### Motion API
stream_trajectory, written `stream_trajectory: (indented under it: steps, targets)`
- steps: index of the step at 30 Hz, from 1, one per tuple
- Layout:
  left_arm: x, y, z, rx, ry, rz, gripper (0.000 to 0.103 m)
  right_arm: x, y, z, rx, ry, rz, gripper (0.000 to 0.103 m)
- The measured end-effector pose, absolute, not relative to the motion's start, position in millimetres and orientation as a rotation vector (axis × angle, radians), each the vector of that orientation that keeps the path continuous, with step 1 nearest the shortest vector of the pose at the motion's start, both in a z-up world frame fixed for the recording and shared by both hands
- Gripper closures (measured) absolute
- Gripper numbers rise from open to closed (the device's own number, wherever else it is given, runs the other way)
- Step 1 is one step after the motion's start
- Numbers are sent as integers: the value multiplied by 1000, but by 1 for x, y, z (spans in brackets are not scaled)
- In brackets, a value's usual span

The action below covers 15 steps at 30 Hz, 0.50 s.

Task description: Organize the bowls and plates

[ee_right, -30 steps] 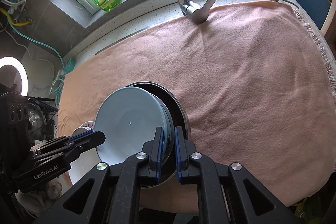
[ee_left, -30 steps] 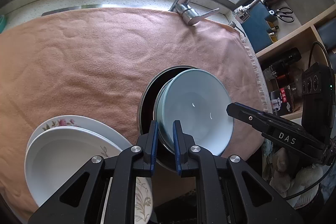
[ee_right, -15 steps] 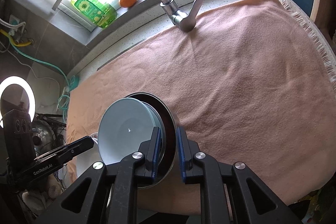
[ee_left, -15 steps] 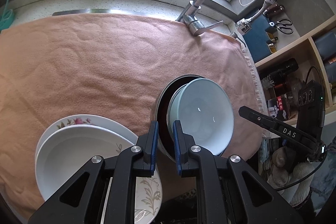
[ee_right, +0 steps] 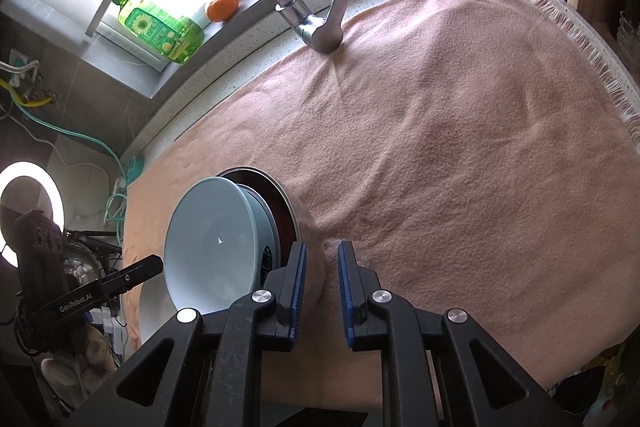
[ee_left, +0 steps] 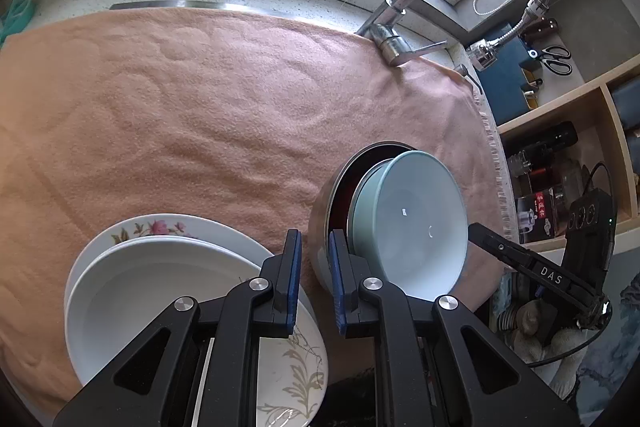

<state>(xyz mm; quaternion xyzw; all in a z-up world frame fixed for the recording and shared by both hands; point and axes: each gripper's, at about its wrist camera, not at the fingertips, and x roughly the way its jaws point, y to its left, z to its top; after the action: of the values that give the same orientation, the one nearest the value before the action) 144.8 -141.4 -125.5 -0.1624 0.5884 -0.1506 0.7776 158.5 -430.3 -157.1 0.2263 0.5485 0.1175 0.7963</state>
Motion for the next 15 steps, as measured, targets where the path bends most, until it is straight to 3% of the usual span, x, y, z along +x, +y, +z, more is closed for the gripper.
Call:
stream_trajectory:
  steps: [15]
  targets:
    - [149,-152,-136,-326,1287,-331,91,165,-418,-166,454,1213,286,88]
